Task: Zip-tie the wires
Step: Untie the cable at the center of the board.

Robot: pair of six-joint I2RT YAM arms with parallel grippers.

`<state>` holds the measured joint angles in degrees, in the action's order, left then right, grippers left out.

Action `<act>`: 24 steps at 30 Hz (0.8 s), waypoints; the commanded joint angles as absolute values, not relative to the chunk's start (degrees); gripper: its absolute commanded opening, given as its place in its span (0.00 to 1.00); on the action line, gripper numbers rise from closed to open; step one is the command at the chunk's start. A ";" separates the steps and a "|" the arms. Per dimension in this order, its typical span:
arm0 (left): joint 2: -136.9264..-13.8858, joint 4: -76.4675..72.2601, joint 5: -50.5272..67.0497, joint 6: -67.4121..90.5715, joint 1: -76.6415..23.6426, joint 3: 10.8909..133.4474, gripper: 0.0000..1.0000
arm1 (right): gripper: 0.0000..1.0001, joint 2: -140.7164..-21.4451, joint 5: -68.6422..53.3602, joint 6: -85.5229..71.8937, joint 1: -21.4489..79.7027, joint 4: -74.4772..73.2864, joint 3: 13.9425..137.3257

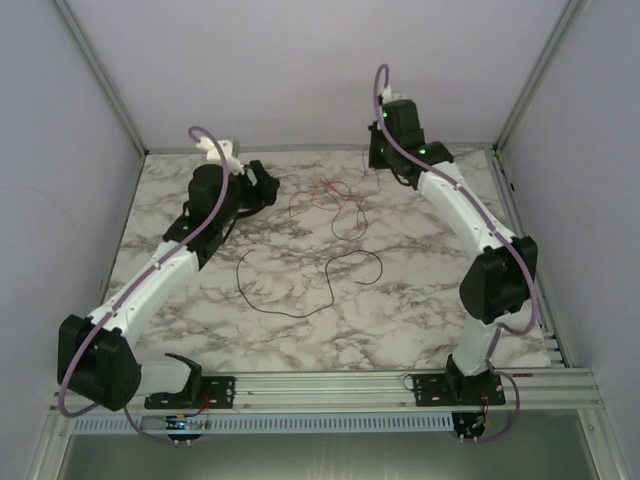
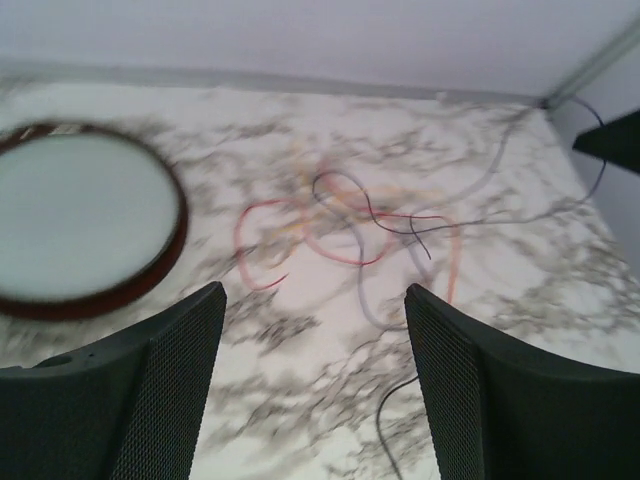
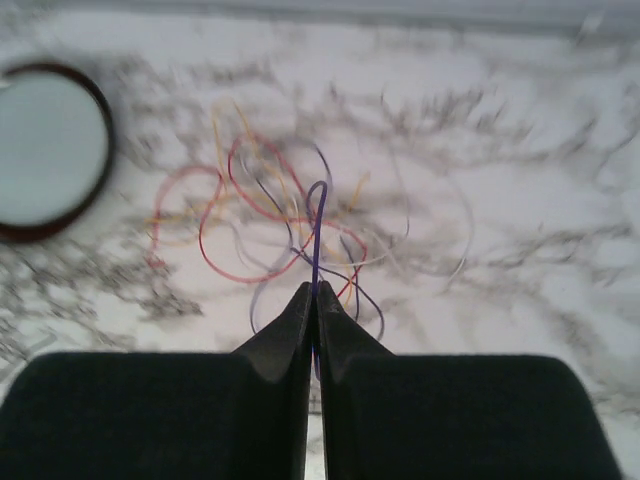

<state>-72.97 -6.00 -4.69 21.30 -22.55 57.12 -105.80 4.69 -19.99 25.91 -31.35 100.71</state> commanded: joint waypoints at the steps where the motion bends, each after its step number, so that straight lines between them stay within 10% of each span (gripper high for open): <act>1: -78.09 -15.85 11.18 14.41 -22.33 63.59 0.75 | 0.00 -102.91 7.85 -18.41 25.69 -33.56 106.23; 24: -114.55 -32.36 32.35 10.34 -28.87 86.87 0.77 | 0.00 -100.65 3.61 -19.57 24.90 -34.80 110.45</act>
<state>-111.72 -29.78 28.80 13.34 -28.40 83.09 -102.08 4.29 -18.65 25.26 -34.46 108.18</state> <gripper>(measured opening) 0.772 0.006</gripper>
